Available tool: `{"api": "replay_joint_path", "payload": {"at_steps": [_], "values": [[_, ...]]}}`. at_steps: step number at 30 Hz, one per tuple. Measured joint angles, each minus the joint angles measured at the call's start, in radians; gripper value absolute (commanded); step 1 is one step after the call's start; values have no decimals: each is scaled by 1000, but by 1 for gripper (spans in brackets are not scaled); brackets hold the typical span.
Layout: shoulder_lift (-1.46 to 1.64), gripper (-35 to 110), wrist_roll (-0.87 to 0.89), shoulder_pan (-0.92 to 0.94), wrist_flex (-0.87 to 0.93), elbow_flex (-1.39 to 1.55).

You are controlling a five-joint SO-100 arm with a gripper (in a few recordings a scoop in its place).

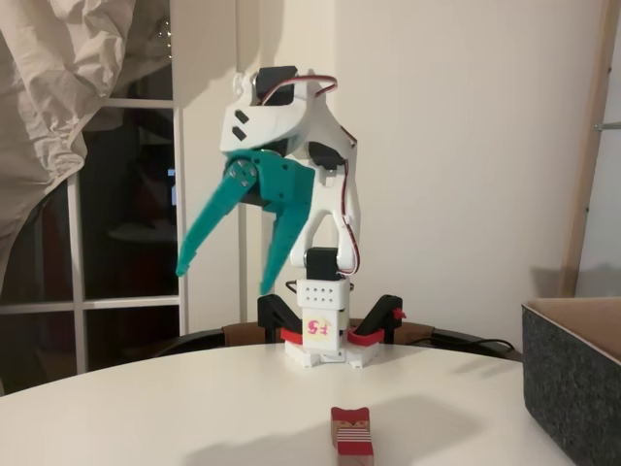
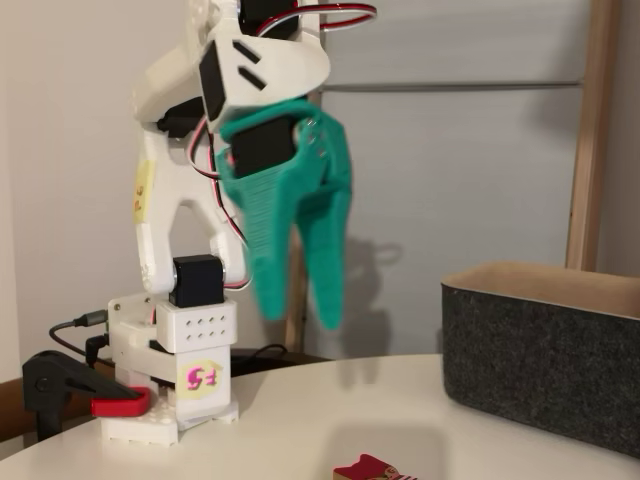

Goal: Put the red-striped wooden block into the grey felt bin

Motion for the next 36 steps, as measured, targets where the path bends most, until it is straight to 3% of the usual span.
{"api": "replay_joint_path", "payload": {"at_steps": [7, 17, 36], "values": [[0, 44, -137, -69, 244, -8], [-51, 41, -391, -295, 255, -8], [-290, 40, -511, -449, 178, -9]]}}
